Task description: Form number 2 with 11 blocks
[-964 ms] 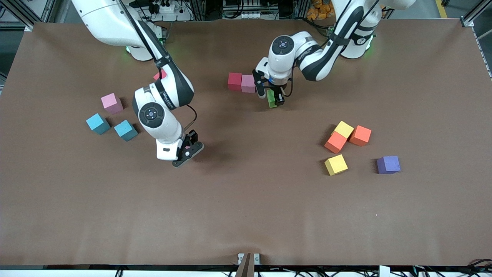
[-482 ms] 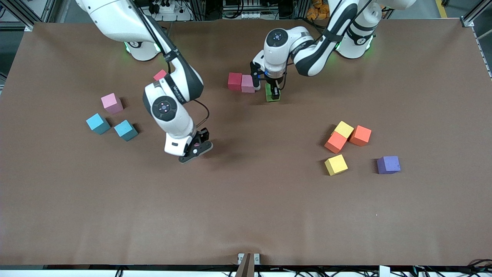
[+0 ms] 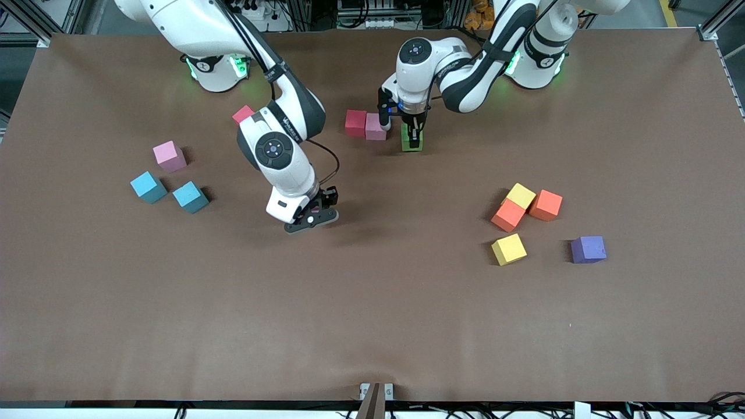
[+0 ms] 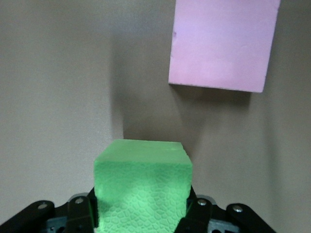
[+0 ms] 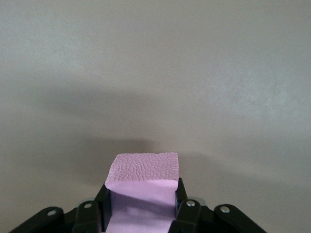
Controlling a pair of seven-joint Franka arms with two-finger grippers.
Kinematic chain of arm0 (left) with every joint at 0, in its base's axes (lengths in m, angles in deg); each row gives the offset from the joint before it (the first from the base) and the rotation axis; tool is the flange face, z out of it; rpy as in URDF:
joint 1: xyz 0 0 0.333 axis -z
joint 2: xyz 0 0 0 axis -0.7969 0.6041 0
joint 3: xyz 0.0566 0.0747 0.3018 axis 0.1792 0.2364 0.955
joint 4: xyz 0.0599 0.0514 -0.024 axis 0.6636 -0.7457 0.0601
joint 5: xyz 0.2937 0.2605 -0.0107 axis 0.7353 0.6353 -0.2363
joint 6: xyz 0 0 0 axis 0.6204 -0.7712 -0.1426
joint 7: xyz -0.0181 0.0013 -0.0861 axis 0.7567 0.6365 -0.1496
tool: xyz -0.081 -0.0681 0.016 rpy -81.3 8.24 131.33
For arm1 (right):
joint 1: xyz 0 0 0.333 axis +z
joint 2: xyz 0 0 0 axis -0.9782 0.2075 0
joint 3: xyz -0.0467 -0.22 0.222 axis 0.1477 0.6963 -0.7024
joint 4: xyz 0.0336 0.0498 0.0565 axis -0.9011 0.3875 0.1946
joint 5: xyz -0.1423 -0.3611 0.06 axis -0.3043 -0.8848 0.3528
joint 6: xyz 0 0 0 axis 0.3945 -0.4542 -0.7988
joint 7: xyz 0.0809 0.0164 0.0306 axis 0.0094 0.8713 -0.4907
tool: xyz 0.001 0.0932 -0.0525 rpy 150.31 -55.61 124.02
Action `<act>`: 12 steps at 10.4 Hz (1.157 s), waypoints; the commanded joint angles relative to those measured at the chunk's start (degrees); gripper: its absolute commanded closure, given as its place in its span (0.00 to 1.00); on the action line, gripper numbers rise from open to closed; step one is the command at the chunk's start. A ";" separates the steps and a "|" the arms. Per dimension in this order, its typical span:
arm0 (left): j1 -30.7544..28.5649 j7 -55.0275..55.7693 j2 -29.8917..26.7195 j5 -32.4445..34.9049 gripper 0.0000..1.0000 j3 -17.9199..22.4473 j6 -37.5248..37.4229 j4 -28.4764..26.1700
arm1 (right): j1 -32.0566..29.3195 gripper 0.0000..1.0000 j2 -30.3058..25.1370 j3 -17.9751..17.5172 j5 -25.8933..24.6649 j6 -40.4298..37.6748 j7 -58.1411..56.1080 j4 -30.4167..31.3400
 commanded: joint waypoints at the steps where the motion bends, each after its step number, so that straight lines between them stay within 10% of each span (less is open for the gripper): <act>1: 1.03 -0.39 0.92 1.66 0.76 -0.10 2.30 -0.23 | 0.88 0.76 1.00 -0.24 0.92 -0.44 5.22 -1.90; 12: 3.15 -0.13 2.86 1.57 0.76 -0.10 4.24 0.04 | 1.68 0.74 1.45 -0.32 0.92 -0.44 7.25 -2.42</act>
